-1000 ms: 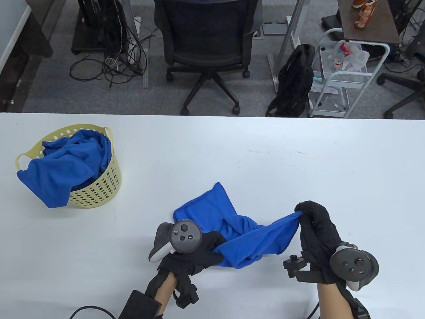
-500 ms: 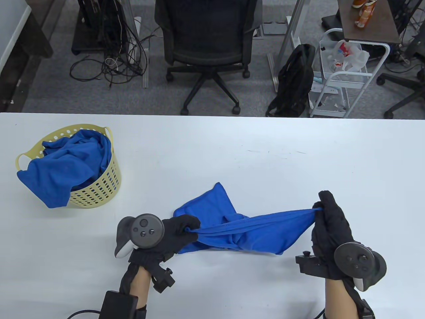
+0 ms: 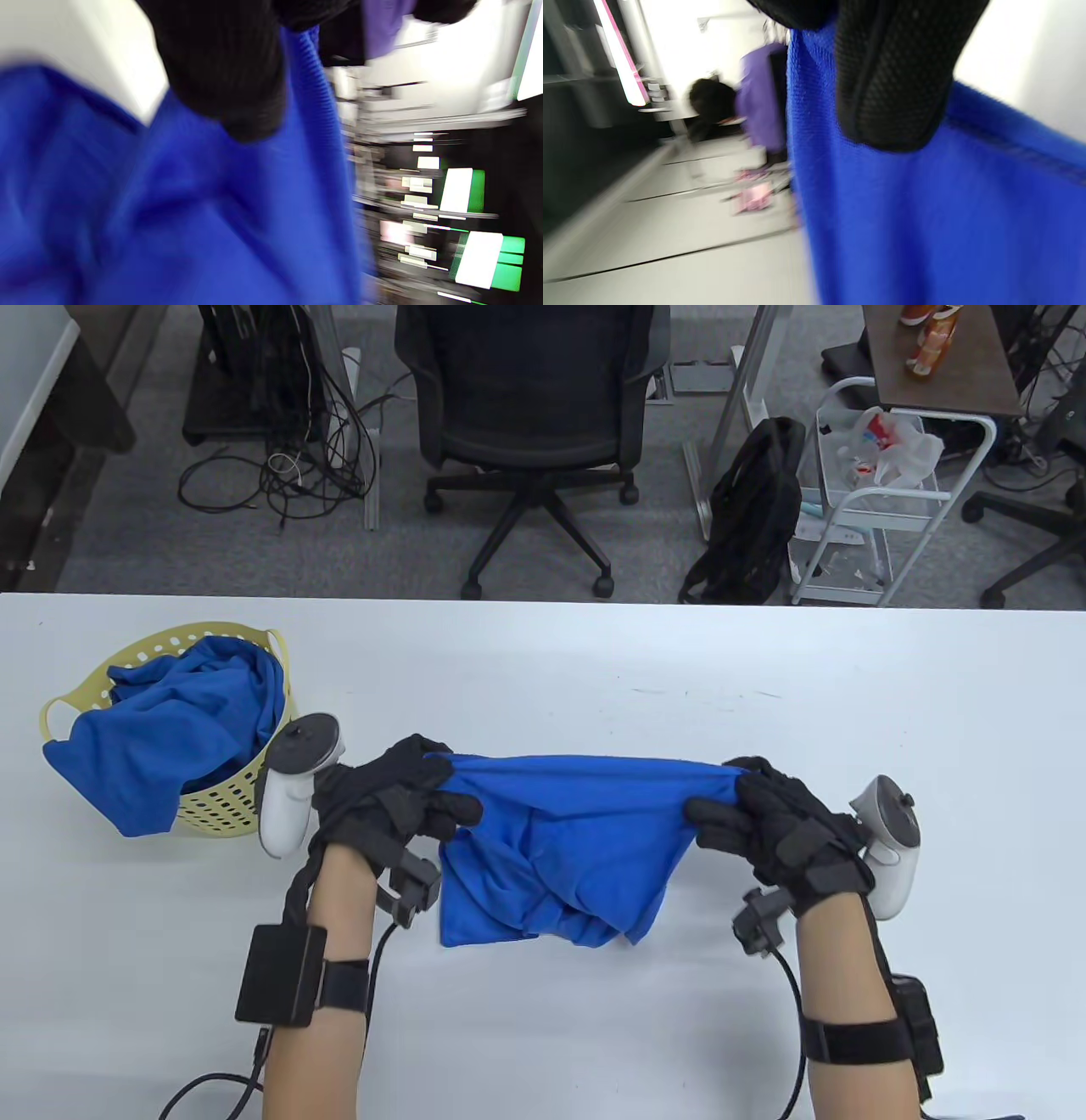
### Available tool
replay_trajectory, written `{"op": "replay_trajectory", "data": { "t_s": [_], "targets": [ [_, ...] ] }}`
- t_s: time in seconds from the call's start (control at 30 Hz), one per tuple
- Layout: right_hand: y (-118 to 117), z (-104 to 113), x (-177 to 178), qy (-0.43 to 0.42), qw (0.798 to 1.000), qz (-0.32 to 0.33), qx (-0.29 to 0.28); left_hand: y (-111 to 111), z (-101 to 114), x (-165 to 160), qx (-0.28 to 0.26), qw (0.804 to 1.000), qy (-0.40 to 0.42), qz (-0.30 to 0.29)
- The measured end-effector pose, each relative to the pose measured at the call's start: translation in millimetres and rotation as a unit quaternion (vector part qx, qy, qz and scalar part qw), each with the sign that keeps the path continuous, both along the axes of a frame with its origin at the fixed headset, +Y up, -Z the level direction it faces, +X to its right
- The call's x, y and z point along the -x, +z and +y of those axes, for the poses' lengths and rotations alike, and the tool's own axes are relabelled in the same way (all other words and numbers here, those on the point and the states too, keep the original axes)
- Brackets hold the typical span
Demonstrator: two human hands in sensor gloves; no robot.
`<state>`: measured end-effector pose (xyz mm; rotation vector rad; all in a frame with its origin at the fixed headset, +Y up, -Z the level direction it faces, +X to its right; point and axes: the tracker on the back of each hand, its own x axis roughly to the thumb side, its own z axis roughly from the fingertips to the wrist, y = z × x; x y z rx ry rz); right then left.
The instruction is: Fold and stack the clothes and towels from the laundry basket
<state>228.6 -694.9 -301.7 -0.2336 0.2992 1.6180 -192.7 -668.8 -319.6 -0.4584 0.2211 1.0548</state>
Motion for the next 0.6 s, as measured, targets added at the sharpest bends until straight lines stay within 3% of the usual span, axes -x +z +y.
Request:
{"op": "replay_trajectory", "data": {
  "t_s": [0.03,0.07,0.1,0.13,0.17,0.2,0.23,0.27,0.3,0.37,0.4,0.47,0.5,0.53,0.57,0.6],
  "targets": [
    [-12.0,2.6,5.8,0.069,0.998,-0.007,-0.011,-11.3,1.6,-4.1,-0.036,0.997,-0.054,0.036],
    [-24.2,20.5,13.8,0.140,0.985,-0.046,-0.091,-24.0,15.6,-10.9,-0.147,0.977,-0.107,0.114],
    [-29.8,38.9,20.2,0.165,0.966,-0.081,-0.180,-29.7,32.5,-16.3,-0.242,0.952,-0.112,0.151],
    [-32.7,75.0,29.4,0.201,0.917,-0.139,-0.316,-34.2,64.3,-23.3,-0.396,0.902,-0.094,0.144],
    [-27.8,112.4,33.8,0.217,0.852,-0.157,-0.449,-32.3,97.5,-27.8,-0.511,0.848,-0.086,0.108],
    [-17.4,145.9,34.9,0.238,0.789,-0.155,-0.544,-24.4,126.5,-26.4,-0.588,0.800,-0.072,0.098],
    [-5.5,167.1,32.4,0.250,0.750,-0.157,-0.592,-13.5,153.5,-22.6,-0.635,0.766,-0.034,0.093],
    [4.9,179.6,30.0,0.254,0.722,-0.158,-0.624,-3.9,167.2,-20.1,-0.655,0.751,-0.011,0.087],
    [19.2,191.7,25.9,0.258,0.691,-0.153,-0.658,11.2,183.5,-15.5,-0.692,0.718,-0.001,0.074],
    [36.7,191.2,19.1,0.248,0.675,-0.140,-0.681,32.2,188.5,-8.9,-0.727,0.684,-0.047,0.045],
    [41.0,185.9,17.1,0.246,0.675,-0.129,-0.684,35.3,183.9,-6.5,-0.728,0.681,-0.074,0.040],
    [46.3,158.5,11.0,0.274,0.691,-0.093,-0.663,35.8,154.2,-2.6,-0.690,0.714,-0.119,0.008],
    [45.2,138.9,6.1,0.298,0.706,-0.073,-0.638,34.8,129.2,-1.7,-0.652,0.747,-0.131,-0.016],
    [41.3,114.9,1.7,0.314,0.742,-0.036,-0.591,34.7,100.7,-2.0,-0.597,0.787,-0.146,-0.043],
    [38.2,98.1,-1.4,0.321,0.773,-0.007,-0.547,36.0,79.5,-1.7,-0.558,0.811,-0.168,-0.044],
    [34.5,73.0,-7.1,0.327,0.817,0.049,-0.472,38.6,51.3,-2.1,-0.507,0.837,-0.199,-0.055]
  ]
}}
